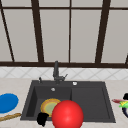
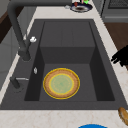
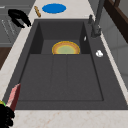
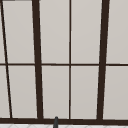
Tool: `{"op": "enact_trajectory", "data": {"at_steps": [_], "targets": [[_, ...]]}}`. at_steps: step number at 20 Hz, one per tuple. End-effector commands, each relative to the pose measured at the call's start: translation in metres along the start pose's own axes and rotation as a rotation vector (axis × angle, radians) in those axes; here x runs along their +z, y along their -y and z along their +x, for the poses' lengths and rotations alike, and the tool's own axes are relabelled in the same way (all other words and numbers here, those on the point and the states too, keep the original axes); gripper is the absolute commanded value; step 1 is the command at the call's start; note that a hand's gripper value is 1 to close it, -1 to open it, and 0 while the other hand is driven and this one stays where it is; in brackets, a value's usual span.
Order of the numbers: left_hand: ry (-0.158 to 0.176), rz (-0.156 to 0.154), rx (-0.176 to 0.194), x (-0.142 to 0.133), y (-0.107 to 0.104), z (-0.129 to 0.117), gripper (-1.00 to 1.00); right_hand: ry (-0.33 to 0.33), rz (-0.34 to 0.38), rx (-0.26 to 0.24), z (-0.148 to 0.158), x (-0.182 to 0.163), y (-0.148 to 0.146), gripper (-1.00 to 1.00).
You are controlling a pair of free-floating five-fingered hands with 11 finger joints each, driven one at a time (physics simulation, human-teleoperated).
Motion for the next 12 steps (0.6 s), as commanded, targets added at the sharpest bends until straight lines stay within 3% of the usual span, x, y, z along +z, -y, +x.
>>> {"op": "enact_trajectory", "data": {"at_steps": [1,9,12], "targets": [[0.000,0.000,0.000,0.000,0.000,0.000,0.00,0.005,0.005,-0.008,-0.033,-0.004,-0.012,1.00],[0.000,0.000,0.000,0.000,0.000,0.000,0.00,-0.002,0.035,-0.005,-0.098,-0.040,-0.049,1.00],[0.000,0.000,0.000,0.000,0.000,0.000,0.00,-0.011,0.009,0.015,-0.114,-0.063,-0.063,1.00]]}}
